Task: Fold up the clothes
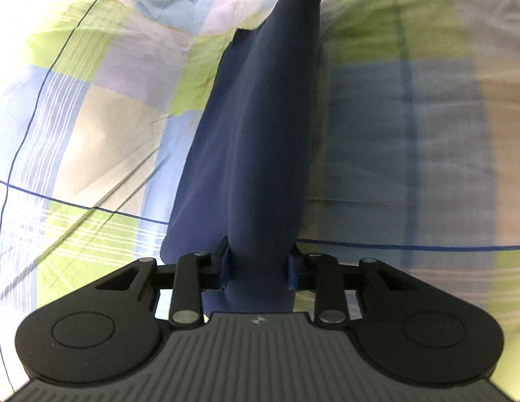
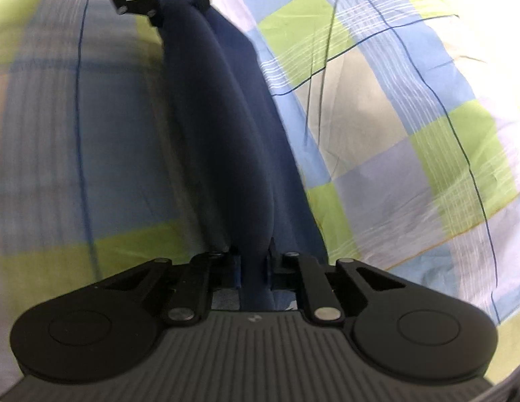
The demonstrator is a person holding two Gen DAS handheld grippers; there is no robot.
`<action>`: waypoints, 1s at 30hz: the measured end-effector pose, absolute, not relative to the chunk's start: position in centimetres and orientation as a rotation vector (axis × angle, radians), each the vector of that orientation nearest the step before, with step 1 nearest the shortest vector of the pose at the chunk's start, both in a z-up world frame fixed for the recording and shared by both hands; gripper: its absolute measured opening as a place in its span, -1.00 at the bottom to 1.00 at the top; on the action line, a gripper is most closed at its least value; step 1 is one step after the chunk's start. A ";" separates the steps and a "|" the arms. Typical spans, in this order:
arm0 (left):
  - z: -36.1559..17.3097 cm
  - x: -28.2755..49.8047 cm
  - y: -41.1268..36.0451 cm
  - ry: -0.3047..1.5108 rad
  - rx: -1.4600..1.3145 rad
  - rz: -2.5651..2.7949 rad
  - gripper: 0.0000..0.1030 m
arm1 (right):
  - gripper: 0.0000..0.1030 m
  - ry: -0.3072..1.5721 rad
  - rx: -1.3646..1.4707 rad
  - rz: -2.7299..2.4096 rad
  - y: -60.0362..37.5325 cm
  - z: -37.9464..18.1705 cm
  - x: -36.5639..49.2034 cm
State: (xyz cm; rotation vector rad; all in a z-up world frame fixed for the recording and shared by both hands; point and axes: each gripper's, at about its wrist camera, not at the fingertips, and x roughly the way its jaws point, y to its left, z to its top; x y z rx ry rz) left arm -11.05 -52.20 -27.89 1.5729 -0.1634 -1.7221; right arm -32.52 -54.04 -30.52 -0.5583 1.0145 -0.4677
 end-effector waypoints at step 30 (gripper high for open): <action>-26.1 -17.3 -40.4 0.119 1.292 -1.413 0.13 | -0.51 0.704 0.566 -0.861 -48.2 -29.8 -43.8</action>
